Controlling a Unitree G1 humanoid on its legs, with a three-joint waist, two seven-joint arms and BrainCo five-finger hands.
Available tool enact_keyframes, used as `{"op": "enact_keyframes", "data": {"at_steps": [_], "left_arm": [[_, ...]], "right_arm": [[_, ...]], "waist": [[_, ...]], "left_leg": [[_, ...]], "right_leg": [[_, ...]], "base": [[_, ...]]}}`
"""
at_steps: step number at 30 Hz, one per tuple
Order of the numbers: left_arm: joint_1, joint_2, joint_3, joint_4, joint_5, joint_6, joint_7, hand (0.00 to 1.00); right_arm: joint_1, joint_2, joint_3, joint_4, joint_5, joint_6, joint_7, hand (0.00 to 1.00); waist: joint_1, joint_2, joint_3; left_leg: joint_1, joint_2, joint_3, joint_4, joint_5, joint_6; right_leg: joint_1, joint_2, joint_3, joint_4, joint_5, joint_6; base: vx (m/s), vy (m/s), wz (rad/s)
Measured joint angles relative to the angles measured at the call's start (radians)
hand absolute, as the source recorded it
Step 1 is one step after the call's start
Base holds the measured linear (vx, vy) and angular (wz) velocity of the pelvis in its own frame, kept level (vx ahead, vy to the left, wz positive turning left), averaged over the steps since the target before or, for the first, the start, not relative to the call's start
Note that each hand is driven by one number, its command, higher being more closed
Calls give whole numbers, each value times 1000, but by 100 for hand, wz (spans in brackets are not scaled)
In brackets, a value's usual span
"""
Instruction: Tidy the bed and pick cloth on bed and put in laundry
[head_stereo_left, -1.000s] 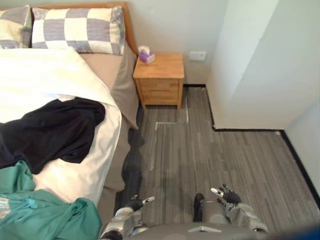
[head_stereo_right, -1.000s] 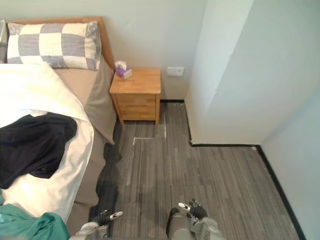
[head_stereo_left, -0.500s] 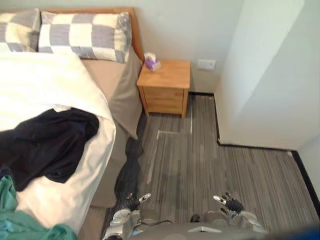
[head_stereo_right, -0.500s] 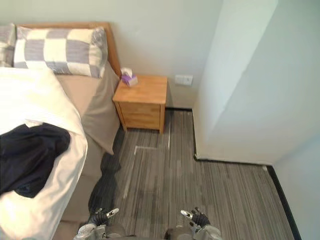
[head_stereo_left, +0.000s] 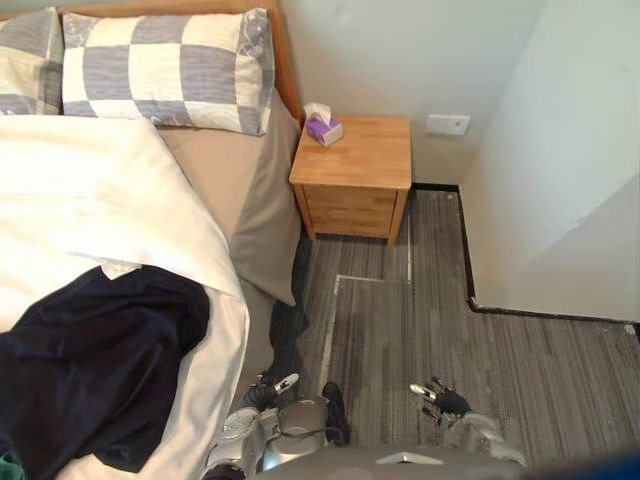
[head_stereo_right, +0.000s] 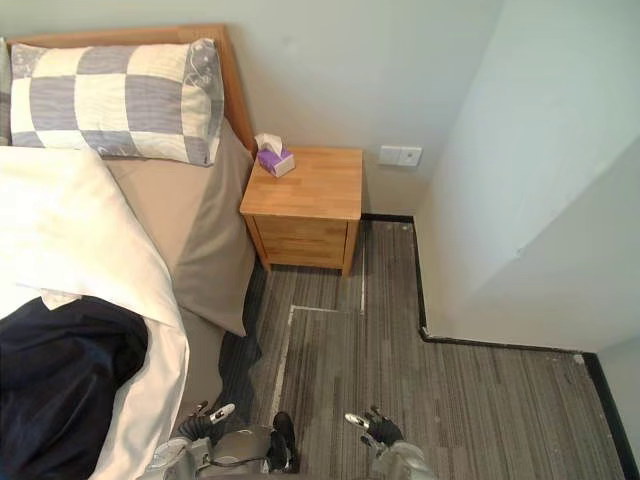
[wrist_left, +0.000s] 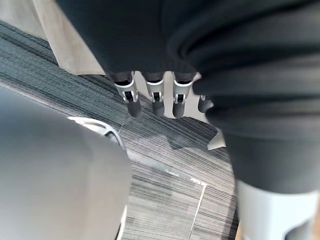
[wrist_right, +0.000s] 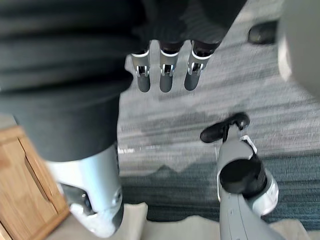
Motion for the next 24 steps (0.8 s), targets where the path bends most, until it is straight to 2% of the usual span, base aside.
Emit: {"op": "enact_keyframes", "data": {"at_steps": [1,3,4,5,6,7,8,9,11,12,14,15,16,17,18,19,20,21,22,24], "left_arm": [[-1,2,-8,3,-8,1,1,0],[1,7,-20,10,-9,5,2,0],[3,15,-35,16,-9,6,-1,0],[5,32,-49,21,-9,7,-1,0],[8,39,-56,23,-9,8,-1,0],[10,44,-65,23,-11,17,0,0],[3,44,-76,22,-23,22,0,0],[3,44,-82,22,-31,23,0,0],[1,42,-99,24,-56,29,-2,0],[-2,40,-99,24,-56,30,-2,0],[-10,29,-100,24,-56,33,-3,0],[-15,24,-99,24,-57,35,-1,0],[-17,22,-98,24,-57,35,-1,0],[-21,20,-94,22,-57,34,4,0],[-27,21,-91,22,-58,33,13,0],[-37,-7,-89,27,-56,34,22,0],[-33,-29,-86,9,-51,31,20,0],[-32,-62,-70,10,-46,25,21,0],[-33,-74,-61,12,-44,26,19,0],[-39,-79,-36,6,-23,17,18,0]], "right_arm": [[6,-2,0,-1,-5,1,-2,0],[8,-13,-5,-1,-26,0,-11,0],[14,-19,-8,-1,-38,-1,-19,0],[35,-17,-6,-9,-38,-16,-26,0],[38,-17,-5,-16,-38,-20,-28,0],[35,-21,1,-19,-38,-20,-32,0],[30,-22,4,-20,-39,-25,-34,0],[25,-21,4,-20,-39,-29,-34,0],[0,-21,11,-20,-38,-52,-27,0],[-5,-22,12,-20,-38,-57,-22,0],[-5,-23,14,-20,-36,-76,-7,0],[-1,-23,13,-20,-37,-94,4,0],[0,-22,13,-19,-37,-100,6,0],[9,-16,11,-19,-39,-106,11,0],[21,-3,7,-19,-39,-115,19,0],[29,-24,-13,-22,-39,-121,24,0],[45,-30,-22,-39,-38,-131,24,0],[63,-44,-20,-70,-34,-147,25,0],[69,-45,-13,-79,-34,-156,25,0],[72,-39,56,-85,-35,-178,39,0]], "waist": [[-1,2,-2],[-2,3,-10],[-7,-20,-15],[-9,-42,-17],[-12,-45,-19],[-16,-51,-23],[-15,-49,-22],[-15,-47,-22],[-43,-29,-18],[-49,-24,-15],[-64,-13,-9],[-63,-13,-8],[-63,-14,-7],[-61,-23,-7],[-60,-44,-4],[-59,-5,6],[-59,11,7],[-67,42,8],[-69,46,6],[-46,19,-7]], "left_leg": [[9,-1,-2,1,-13,7],[46,-15,-14,-27,-43,11],[89,-48,-30,-58,-51,19],[132,-81,-54,-86,-56,26],[150,-91,-67,-96,-59,28],[190,-100,-93,-117,-63,29],[234,-102,-121,-147,-63,29],[258,-102,-138,-163,-65,33],[294,-77,-221,-182,-71,39],[299,-68,-239,-185,-74,36],[317,-37,-326,-190,-84,9],[331,-24,-376,-190,-94,-8],[332,-18,-400,-186,-101,-19],[334,-15,-451,-170,-131,-45],[333,-20,-492,-143,-162,-66],[335,9,-487,-123,-171,-79],[329,23,-471,-107,-165,-82],[336,59,-488,-96,-176,-100],[344,71,-508,-99,-178,-104],[348,91,-539,-120,-164,-123]], "right_leg": [[-5,-1,0,29,0,1],[-74,-28,-5,231,-28,27],[-154,-82,-16,461,-38,30],[-234,-133,-8,665,-2,26],[-265,-145,-2,743,-3,21],[-309,-156,-6,842,-44,-2],[-345,-149,-26,871,-89,-13],[-365,-140,-33,867,-111,-18],[-442,-79,-52,760,-156,-52],[-457,-62,-54,719,-156,-53],[-492,-2,-31,507,-133,-52],[-507,31,15,378,-85,-56],[-510,44,41,312,-49,-59],[-502,58,111,173,24,-56],[-473,59,147,127,130,-27],[-458,75,107,173,94,-44],[-456,77,98,236,64,-36],[-454,111,170,329,35,-74],[-453,128,217,367,13,-78],[-452,130,201,449,-97,-95]], "base": [[198,110,5],[159,102,11],[188,75,44],[233,84,55],[228,59,64],[213,33,62],[217,19,61],[236,-26,65],[248,-96,95],[230,-158,108],[311,-263,128],[345,-316,127],[383,-397,124],[398,-464,121],[452,-555,148],[368,-429,138],[347,-337,153],[346,-224,136],[375,-270,148],[287,-286,107]]}}
